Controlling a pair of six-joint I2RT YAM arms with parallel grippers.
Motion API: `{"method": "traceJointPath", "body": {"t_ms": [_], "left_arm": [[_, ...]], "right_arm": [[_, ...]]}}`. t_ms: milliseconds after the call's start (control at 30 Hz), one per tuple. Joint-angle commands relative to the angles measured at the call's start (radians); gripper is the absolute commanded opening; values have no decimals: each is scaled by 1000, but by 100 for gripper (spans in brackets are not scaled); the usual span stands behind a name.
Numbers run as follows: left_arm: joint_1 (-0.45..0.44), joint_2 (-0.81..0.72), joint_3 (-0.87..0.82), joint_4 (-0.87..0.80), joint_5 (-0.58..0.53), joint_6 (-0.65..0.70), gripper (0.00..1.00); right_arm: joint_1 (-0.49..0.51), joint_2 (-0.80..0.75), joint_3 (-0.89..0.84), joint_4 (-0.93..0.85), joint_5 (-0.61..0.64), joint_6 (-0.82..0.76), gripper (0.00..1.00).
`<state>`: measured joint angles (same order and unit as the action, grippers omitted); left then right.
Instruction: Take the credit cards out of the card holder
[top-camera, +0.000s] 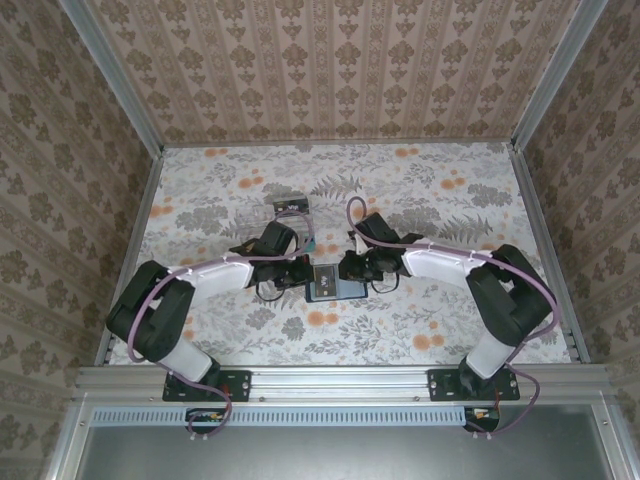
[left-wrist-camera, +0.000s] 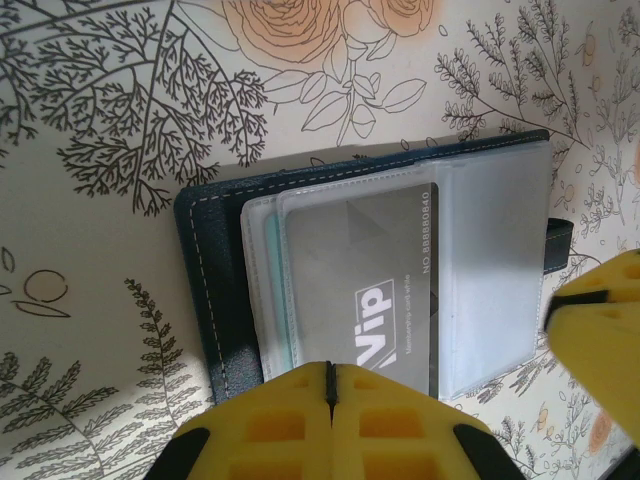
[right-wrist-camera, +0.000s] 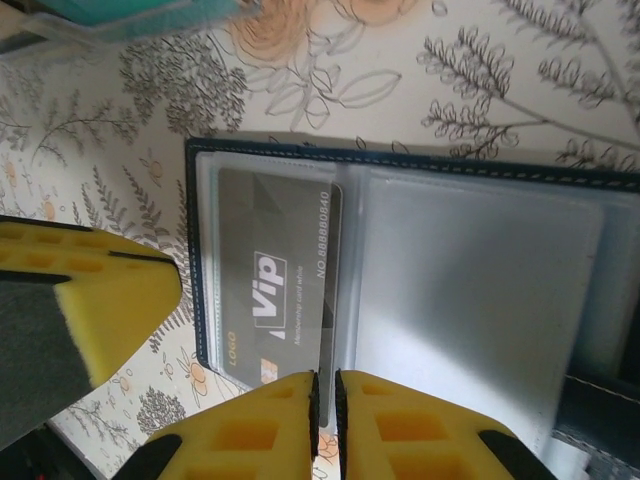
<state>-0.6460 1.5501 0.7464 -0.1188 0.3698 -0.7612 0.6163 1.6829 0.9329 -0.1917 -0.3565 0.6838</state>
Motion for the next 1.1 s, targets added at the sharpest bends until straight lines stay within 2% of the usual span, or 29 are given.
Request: {"method": "traceJointPath", "body": {"t_ms": [0, 233, 767, 900, 1000, 1067], "left_arm": [[5, 22, -11, -3, 2, 2, 0], [5, 48, -18, 2, 4, -2, 0], [0, 53, -33, 20, 14, -15, 0], [-1, 53, -36, 23, 15, -20, 0], [-4, 54, -36, 22, 14, -21, 0], [-3, 51, -36, 14, 8, -19, 0]], "right_arm": [[3, 42, 28, 36, -62, 45, 16], [3, 96, 17, 82, -101, 77, 20], [2, 148, 13, 111, -135, 100, 20], [2, 152, 9, 127, -149, 107, 14], [0, 144, 3, 133, -147, 110, 0], [-1, 130, -5, 132, -140, 108, 0]]}}
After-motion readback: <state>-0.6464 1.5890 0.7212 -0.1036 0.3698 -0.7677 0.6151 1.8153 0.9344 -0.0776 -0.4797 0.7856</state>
